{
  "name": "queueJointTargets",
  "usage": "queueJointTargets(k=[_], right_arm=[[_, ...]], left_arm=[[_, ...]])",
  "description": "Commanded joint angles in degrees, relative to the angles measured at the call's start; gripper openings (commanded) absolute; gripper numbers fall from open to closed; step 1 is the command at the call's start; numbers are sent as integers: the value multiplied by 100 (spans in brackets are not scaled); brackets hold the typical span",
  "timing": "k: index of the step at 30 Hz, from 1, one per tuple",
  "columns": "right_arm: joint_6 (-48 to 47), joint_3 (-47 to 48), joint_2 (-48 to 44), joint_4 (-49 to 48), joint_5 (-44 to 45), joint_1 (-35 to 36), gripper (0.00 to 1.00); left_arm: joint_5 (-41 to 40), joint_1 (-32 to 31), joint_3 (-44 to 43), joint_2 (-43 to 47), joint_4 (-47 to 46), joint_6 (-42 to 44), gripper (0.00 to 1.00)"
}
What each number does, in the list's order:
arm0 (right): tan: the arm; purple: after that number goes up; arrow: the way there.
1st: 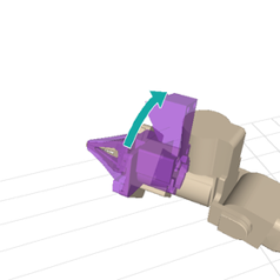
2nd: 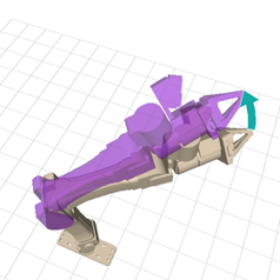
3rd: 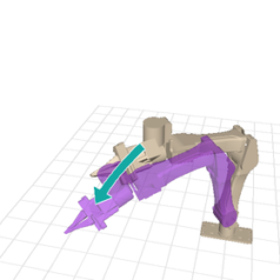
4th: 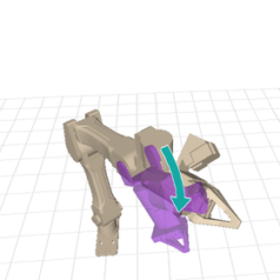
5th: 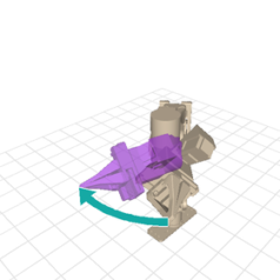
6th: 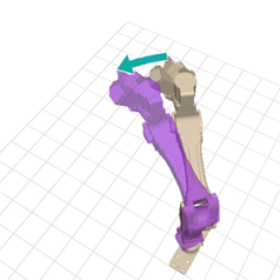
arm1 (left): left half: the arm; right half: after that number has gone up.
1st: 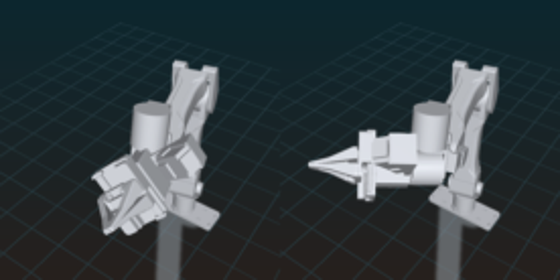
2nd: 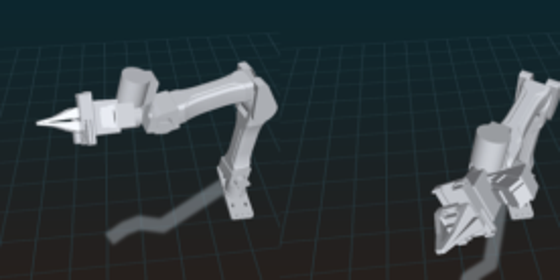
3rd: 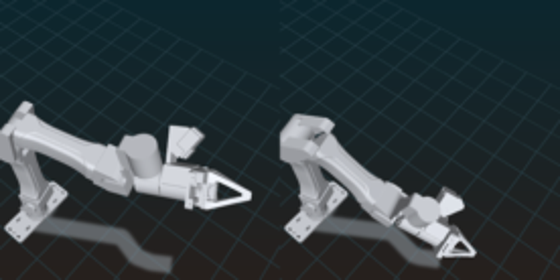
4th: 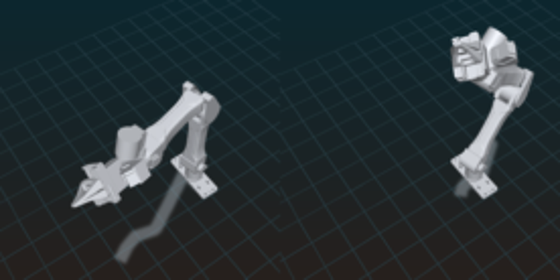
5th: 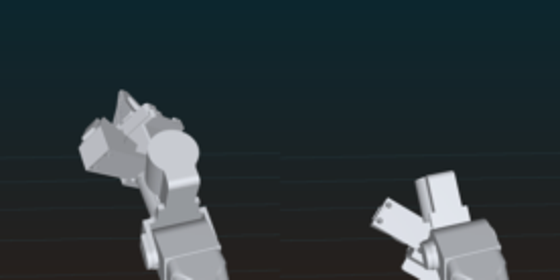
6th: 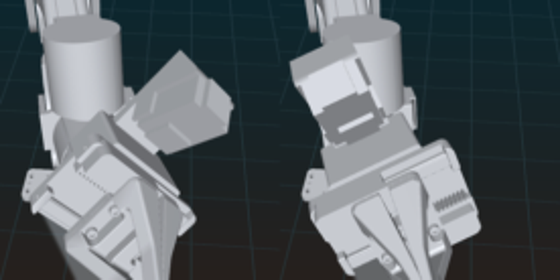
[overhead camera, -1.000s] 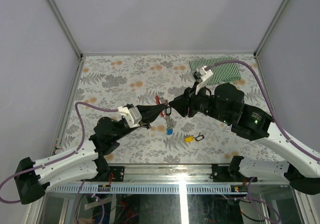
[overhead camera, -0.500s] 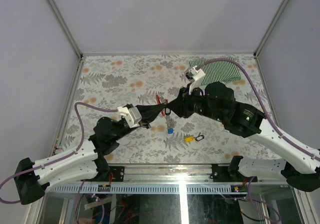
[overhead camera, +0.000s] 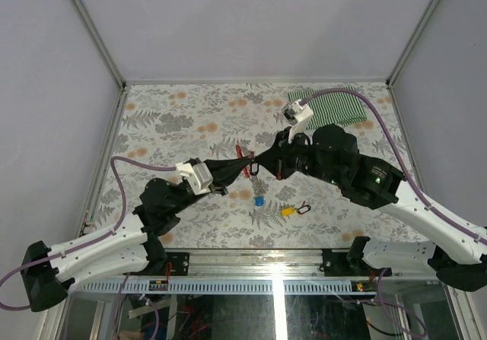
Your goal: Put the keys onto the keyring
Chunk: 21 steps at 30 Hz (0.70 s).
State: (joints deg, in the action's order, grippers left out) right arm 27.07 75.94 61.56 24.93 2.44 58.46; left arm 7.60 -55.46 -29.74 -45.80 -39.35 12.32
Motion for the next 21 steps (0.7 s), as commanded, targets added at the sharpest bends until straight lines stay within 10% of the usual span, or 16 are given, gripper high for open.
queueJointTargets(k=[1, 21], right_arm=[[94, 27, -153, -304, 196, 34, 0], [347, -255, -188, -344, 257, 34, 14]], left_arm=[[-58, -24, -73, 151, -452, 87, 0], [494, -22, 95, 188, -894, 107, 0]])
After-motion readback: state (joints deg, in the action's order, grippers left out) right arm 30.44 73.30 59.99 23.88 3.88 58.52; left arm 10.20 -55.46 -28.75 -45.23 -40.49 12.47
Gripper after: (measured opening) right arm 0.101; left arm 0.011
